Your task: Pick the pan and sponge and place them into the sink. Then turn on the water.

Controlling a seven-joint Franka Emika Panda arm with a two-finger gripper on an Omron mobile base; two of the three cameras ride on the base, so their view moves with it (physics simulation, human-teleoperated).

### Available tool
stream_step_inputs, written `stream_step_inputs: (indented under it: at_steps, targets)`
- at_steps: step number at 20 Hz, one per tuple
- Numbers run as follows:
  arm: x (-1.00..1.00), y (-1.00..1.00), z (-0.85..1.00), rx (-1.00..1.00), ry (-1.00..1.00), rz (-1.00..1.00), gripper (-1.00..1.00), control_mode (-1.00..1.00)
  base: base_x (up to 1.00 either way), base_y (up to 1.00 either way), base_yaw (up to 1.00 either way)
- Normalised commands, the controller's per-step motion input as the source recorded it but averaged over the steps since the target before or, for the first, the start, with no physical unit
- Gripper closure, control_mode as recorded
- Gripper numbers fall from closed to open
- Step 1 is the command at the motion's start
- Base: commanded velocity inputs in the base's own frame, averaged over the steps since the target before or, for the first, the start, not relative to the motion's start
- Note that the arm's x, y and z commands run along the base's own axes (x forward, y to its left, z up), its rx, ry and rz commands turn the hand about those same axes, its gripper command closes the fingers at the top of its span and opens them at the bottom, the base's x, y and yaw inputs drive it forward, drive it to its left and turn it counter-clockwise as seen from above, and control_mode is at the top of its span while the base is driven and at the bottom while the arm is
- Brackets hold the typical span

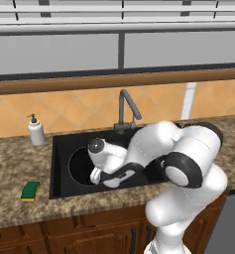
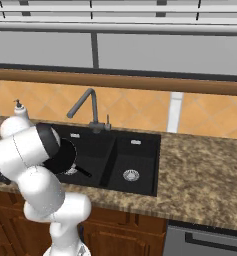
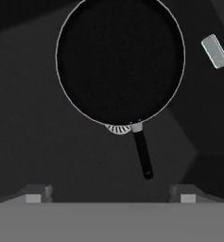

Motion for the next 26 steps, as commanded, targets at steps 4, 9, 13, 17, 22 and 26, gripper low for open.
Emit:
stream_step_inputs:
  at_steps: [4,9,13,17,22,26]
  targets:
    - [-0.14,0.37,1.00,0.16,0.01,-0.01,-1.00,-1.00,0.00,0.00,0.00]
    - [-0.44,0.56,0.80,0.25,0.01,-0.29,-1.00,-1.00,0.00,0.00,0.00]
    - [-0.40,0.55,0.43,0.23,0.00,-0.65,-1.00,-1.00,0.00,0.00,0.00]
    - [-0.35,0.51,0.48,0.35,0.08,-0.56,-1.00,-1.00,0.00,0.00,0.00]
    - [-0.23,0.34,0.74,0.60,0.25,-0.27,-1.00,-1.00,0.00,0.00,0.00]
    - [-0.46,0.62,-0.11,0.29,0.04,-0.17,-1.00,-1.00,0.00,0.00,0.00]
